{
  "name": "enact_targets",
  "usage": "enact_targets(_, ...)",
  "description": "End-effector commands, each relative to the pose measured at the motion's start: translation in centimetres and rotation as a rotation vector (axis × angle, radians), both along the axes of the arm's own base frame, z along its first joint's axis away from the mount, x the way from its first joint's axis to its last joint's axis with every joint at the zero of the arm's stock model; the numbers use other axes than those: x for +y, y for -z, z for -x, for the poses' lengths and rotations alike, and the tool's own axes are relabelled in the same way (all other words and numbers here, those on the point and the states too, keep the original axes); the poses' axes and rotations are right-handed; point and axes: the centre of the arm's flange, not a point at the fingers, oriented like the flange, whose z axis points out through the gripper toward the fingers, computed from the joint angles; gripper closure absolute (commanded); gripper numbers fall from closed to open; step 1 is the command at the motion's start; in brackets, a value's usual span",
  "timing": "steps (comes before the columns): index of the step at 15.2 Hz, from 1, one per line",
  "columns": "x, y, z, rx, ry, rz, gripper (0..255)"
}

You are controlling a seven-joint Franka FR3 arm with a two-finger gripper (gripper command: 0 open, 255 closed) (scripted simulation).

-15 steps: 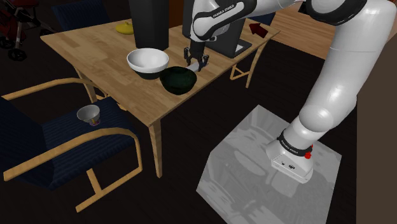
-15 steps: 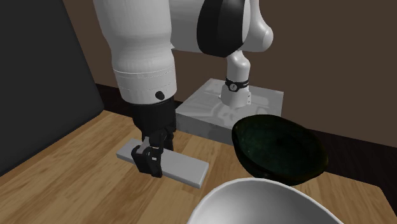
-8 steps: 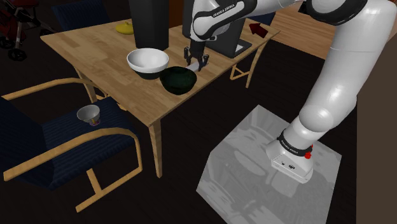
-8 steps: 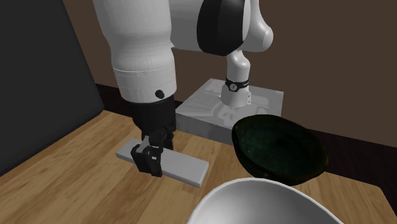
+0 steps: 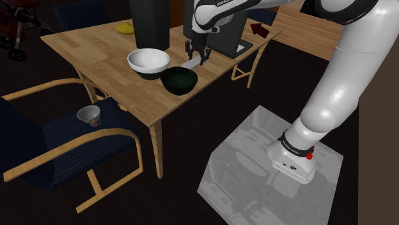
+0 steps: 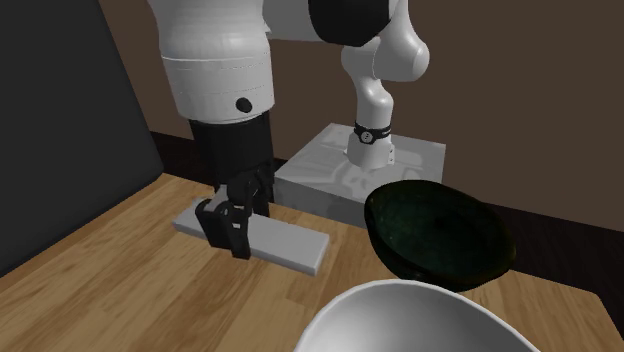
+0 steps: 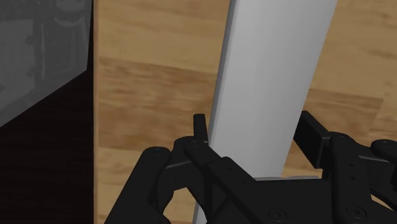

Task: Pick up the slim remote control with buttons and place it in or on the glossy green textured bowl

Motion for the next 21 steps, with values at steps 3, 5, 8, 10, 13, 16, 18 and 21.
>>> enact_targets(3,0.0,-2.2,0.0,0.0,0.0,0.0,255)
enact_targets(5,0.0,-3.3,0.0,0.0,0.0,0.0,255)
enact_targets(8,0.0,-4.9,0.0,0.0,0.0,0.0,255)
enact_targets(10,0.0,-5.9,0.0,0.0,0.0,0.0,255)
enact_targets(13,0.0,-7.5,0.0,0.0,0.0,0.0,255)
enact_targets(16,0.0,-9.1,0.0,0.0,0.0,0.0,255)
enact_targets(18,0.0,-10.1,0.0,0.0,0.0,0.0,255)
enact_targets(21,0.0,-11.7,0.0,0.0,0.0,0.0,255)
